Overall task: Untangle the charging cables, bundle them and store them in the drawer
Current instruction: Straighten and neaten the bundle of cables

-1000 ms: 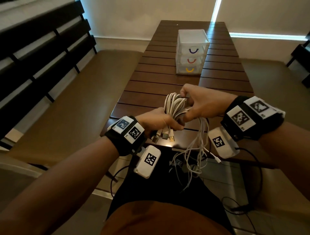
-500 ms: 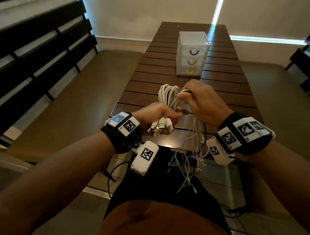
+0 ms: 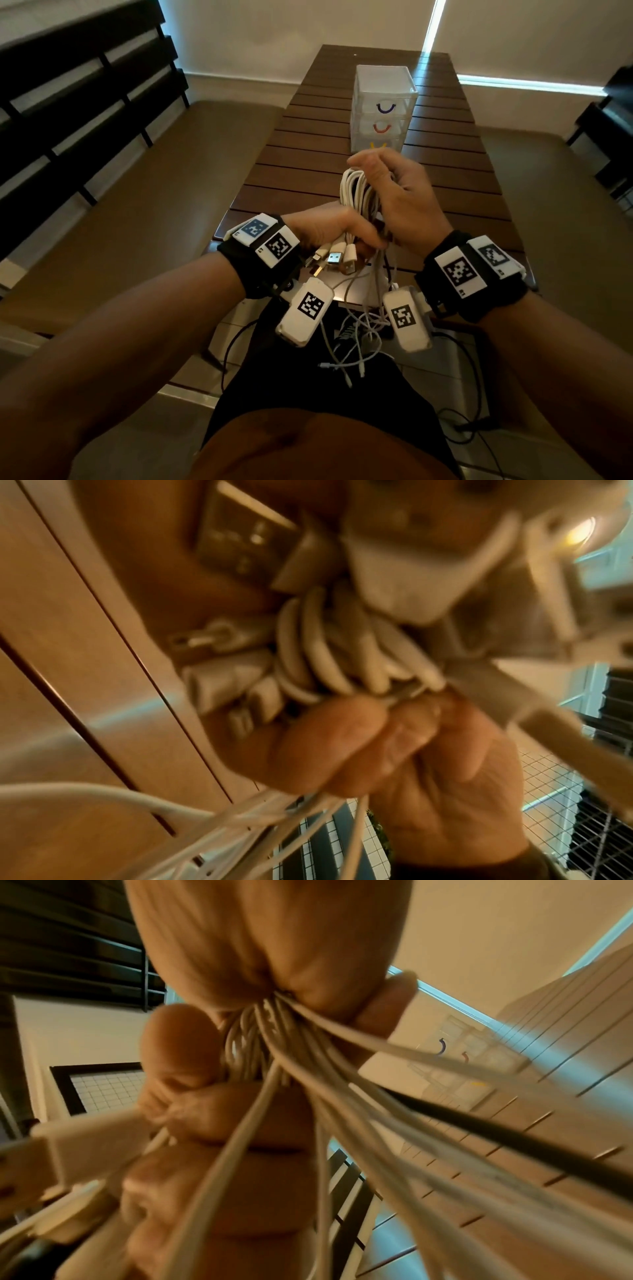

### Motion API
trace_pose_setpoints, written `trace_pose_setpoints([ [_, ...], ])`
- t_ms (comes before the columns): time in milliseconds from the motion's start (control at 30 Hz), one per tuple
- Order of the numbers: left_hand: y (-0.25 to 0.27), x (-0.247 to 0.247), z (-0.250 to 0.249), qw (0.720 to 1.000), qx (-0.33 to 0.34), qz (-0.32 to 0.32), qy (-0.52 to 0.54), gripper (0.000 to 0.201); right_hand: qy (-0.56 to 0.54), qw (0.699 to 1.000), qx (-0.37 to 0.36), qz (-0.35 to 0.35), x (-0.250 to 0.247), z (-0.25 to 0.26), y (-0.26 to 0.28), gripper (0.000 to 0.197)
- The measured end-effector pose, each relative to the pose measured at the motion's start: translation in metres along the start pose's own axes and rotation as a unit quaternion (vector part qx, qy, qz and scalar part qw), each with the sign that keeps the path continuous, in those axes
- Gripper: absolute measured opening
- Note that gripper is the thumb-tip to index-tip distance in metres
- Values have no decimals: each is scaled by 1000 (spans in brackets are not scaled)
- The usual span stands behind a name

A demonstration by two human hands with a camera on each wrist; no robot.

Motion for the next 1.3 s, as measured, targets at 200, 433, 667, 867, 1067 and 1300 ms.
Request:
trace_pose_setpoints([
  [200, -1, 8, 0, 998, 19, -17, -52, 5, -45, 996, 62, 48, 2, -1, 2, 12],
  [433, -2, 18, 6, 992, -11, 120, -21, 28, -226, 942, 167, 182, -6, 3, 2, 44],
  [667, -4, 13, 9, 992, -28, 120, 31, 14, -97, 967, 133, 193, -5, 5, -1, 58],
  [867, -5, 11, 18, 992, -42, 110, 45, 12, -73, 960, 153, 221, -5, -1, 4, 56],
  [1067, -7, 18, 7, 997, -18, 73, 11, 12, -78, 981, 130, 121, -1, 6, 6, 19],
  [1300, -10, 23, -5, 999, -1, -11, -47, 3, -168, 984, 61, -25, 2, 4, 3, 23],
])
Point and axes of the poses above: each hand's wrist, its own y-axis away from the middle knuckle, its own x-axis out of the palm, z = x × y, the point moved 3 cm from there along -y, towards the middle knuckle, and after that the axes turned 4 degrees about -y, right-handed, at the moved point
